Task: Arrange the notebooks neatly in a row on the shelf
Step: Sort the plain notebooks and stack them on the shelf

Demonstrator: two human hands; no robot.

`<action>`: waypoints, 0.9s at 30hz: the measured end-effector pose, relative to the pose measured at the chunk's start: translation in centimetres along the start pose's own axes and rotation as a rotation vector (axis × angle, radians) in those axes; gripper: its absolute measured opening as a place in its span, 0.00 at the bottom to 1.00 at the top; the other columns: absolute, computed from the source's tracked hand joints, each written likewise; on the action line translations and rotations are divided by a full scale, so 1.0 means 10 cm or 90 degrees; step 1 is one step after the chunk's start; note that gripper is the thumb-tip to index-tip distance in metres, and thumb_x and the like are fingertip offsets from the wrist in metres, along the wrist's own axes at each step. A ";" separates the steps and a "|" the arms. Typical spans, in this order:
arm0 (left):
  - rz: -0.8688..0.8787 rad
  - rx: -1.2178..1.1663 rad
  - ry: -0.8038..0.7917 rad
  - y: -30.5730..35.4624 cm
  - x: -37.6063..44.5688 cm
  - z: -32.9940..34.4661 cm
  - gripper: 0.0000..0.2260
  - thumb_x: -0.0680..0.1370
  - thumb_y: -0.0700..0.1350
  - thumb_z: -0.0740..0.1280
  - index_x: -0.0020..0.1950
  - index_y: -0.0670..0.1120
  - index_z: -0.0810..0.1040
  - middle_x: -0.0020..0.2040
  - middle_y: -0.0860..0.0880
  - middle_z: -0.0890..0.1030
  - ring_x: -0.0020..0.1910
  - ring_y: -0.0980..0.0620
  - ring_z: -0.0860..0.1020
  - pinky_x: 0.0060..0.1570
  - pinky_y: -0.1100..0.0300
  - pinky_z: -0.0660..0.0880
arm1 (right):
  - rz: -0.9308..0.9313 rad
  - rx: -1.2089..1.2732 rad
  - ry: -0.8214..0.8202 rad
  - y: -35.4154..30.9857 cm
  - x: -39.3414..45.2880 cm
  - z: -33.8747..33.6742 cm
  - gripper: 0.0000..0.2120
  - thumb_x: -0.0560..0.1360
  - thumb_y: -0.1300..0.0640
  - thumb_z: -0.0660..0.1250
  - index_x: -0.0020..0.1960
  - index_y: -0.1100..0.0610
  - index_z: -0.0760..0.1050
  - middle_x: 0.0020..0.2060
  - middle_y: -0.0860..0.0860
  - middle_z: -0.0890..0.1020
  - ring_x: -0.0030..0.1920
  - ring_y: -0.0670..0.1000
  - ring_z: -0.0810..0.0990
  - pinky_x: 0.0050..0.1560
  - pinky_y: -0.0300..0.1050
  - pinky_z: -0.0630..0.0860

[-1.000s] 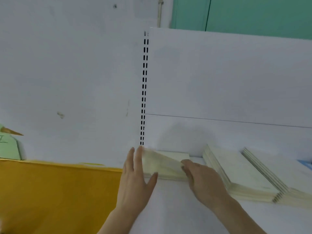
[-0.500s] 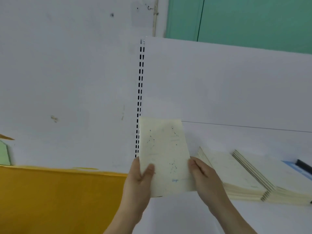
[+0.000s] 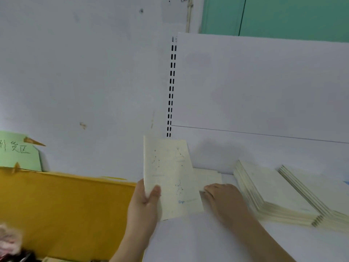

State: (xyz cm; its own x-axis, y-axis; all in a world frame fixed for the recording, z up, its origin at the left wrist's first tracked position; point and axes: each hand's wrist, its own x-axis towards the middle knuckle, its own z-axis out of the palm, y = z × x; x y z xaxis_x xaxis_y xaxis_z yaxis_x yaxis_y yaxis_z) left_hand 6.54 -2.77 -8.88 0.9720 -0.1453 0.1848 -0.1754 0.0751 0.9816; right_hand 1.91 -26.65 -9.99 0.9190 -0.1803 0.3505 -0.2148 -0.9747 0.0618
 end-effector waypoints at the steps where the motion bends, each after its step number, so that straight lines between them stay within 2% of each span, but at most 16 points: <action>1: -0.002 0.002 0.004 0.00 -0.01 0.01 0.08 0.82 0.48 0.65 0.59 0.60 0.75 0.47 0.61 0.84 0.48 0.57 0.83 0.43 0.56 0.81 | 0.003 -0.012 -0.001 0.01 -0.02 -0.04 0.09 0.80 0.52 0.54 0.48 0.49 0.73 0.42 0.48 0.81 0.41 0.52 0.80 0.45 0.47 0.72; 3: -0.005 0.001 0.014 0.00 -0.02 0.01 0.07 0.82 0.48 0.65 0.58 0.60 0.75 0.47 0.61 0.83 0.47 0.58 0.83 0.41 0.58 0.80 | 0.030 -0.003 0.036 0.01 -0.06 -0.20 0.06 0.81 0.52 0.54 0.49 0.49 0.69 0.40 0.49 0.80 0.39 0.53 0.79 0.38 0.47 0.71; 6: -0.003 -0.001 0.027 0.01 -0.02 0.00 0.07 0.82 0.49 0.65 0.58 0.59 0.75 0.47 0.58 0.84 0.48 0.55 0.83 0.43 0.54 0.81 | 0.087 0.065 0.212 0.04 -0.08 -0.43 0.06 0.81 0.53 0.58 0.53 0.50 0.73 0.35 0.49 0.80 0.33 0.56 0.81 0.31 0.47 0.72; 8: 0.007 -0.004 0.038 0.04 -0.01 -0.01 0.06 0.82 0.49 0.65 0.56 0.59 0.75 0.47 0.57 0.83 0.48 0.54 0.82 0.42 0.54 0.80 | 0.135 0.117 0.315 0.06 -0.10 -0.62 0.08 0.81 0.53 0.58 0.55 0.52 0.76 0.33 0.49 0.81 0.32 0.56 0.80 0.30 0.46 0.72; 11: 0.012 -0.011 0.044 0.07 0.01 0.01 0.06 0.82 0.48 0.64 0.56 0.59 0.74 0.48 0.56 0.82 0.48 0.55 0.81 0.40 0.57 0.77 | 0.212 0.288 0.387 0.06 -0.22 -0.95 0.11 0.82 0.52 0.56 0.54 0.52 0.76 0.33 0.46 0.80 0.33 0.50 0.79 0.32 0.44 0.71; 14: 0.007 -0.016 0.011 0.11 0.01 0.07 0.06 0.83 0.47 0.63 0.56 0.60 0.74 0.47 0.57 0.83 0.48 0.56 0.81 0.42 0.56 0.78 | 0.306 0.586 0.357 -0.05 -0.33 -1.10 0.09 0.82 0.51 0.58 0.46 0.46 0.76 0.38 0.44 0.81 0.41 0.46 0.79 0.40 0.45 0.75; 16: -0.009 -0.039 -0.013 0.17 -0.02 0.15 0.05 0.83 0.49 0.61 0.54 0.59 0.75 0.44 0.58 0.83 0.45 0.56 0.81 0.42 0.55 0.78 | 0.355 0.680 0.327 -0.15 -0.37 -1.05 0.10 0.81 0.52 0.60 0.44 0.47 0.78 0.39 0.43 0.82 0.43 0.45 0.79 0.43 0.46 0.75; 19: -0.035 -0.091 -0.005 0.27 -0.12 0.30 0.13 0.84 0.55 0.56 0.48 0.53 0.77 0.40 0.52 0.81 0.39 0.55 0.79 0.39 0.58 0.74 | 0.383 0.612 0.276 -0.28 -0.43 -0.88 0.11 0.81 0.53 0.59 0.44 0.52 0.78 0.38 0.45 0.81 0.43 0.48 0.79 0.46 0.49 0.74; 21: -0.034 -0.106 -0.006 0.32 -0.17 0.37 0.15 0.83 0.58 0.55 0.48 0.53 0.77 0.43 0.52 0.82 0.43 0.54 0.79 0.41 0.58 0.75 | 0.391 0.625 0.257 -0.37 -0.51 -0.79 0.12 0.81 0.53 0.58 0.43 0.53 0.78 0.37 0.45 0.81 0.42 0.45 0.78 0.46 0.48 0.73; 24: -0.019 -0.116 -0.056 0.35 -0.23 0.49 0.12 0.80 0.60 0.61 0.53 0.54 0.77 0.44 0.55 0.83 0.44 0.55 0.82 0.39 0.58 0.79 | 0.384 0.633 0.249 -0.44 -0.63 -0.77 0.14 0.82 0.52 0.57 0.41 0.49 0.76 0.34 0.42 0.80 0.37 0.39 0.77 0.41 0.41 0.72; 27: -0.017 -0.098 -0.122 0.33 -0.30 0.60 0.08 0.80 0.56 0.64 0.57 0.57 0.75 0.49 0.57 0.83 0.48 0.56 0.82 0.40 0.61 0.80 | 0.401 0.644 0.268 -0.40 -0.74 -0.80 0.12 0.82 0.53 0.56 0.47 0.44 0.77 0.42 0.34 0.81 0.45 0.34 0.77 0.48 0.37 0.73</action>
State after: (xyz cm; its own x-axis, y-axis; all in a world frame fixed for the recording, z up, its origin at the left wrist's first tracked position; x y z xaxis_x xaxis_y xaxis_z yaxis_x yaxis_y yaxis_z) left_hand 2.10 -8.03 -5.93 0.9258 -0.3326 0.1797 -0.1105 0.2166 0.9700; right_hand -6.68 -20.32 -5.34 0.5334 -0.7746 0.3397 -0.0569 -0.4336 -0.8993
